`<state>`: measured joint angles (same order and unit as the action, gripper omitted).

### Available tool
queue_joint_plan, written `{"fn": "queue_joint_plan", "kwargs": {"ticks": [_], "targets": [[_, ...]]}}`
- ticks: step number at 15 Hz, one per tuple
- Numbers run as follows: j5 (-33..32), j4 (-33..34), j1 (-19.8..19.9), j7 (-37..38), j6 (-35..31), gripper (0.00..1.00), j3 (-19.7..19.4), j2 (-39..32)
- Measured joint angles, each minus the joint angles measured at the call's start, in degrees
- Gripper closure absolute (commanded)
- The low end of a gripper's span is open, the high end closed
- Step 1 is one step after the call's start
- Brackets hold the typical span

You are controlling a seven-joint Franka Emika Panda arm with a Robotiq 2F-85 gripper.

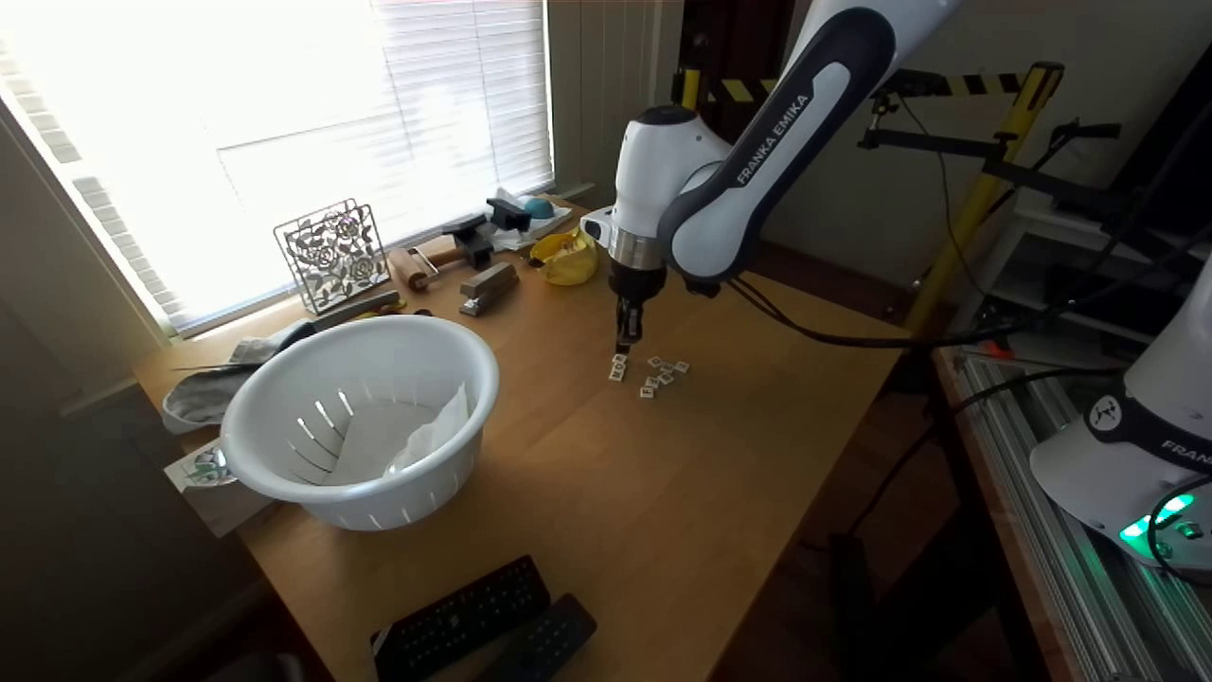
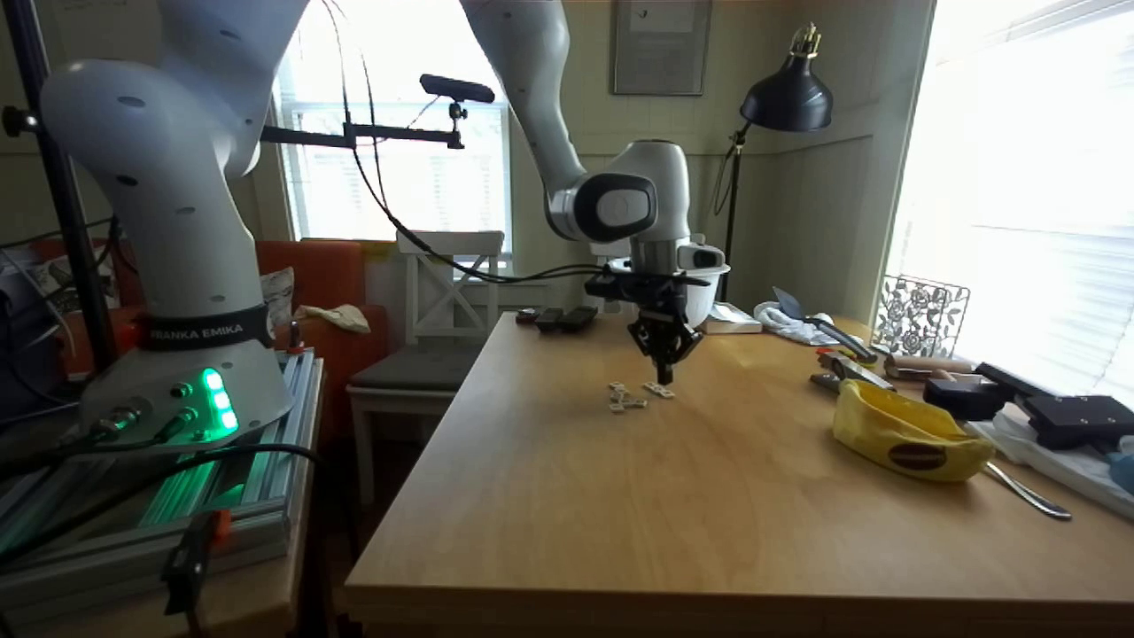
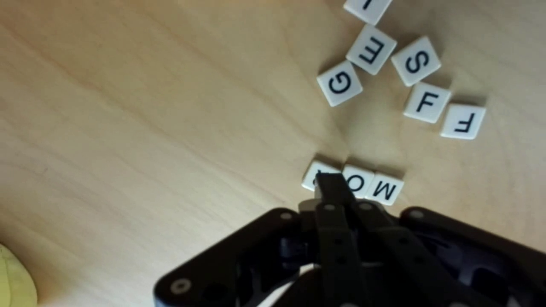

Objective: Create the word 'More' with the tiles.

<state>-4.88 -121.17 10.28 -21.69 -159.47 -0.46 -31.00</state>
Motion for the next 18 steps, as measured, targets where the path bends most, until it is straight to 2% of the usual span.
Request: {"fn": "queue_joint_plan", "kwargs": {"ticks": [8, 18], "targets": [[-1.25, -4.38, -3.04, 5.82, 1.87, 1.00, -4.07, 3.20], [-1.22, -5.30, -3.02, 6.82, 2.15, 1.00, -3.87, 2.81]]}}
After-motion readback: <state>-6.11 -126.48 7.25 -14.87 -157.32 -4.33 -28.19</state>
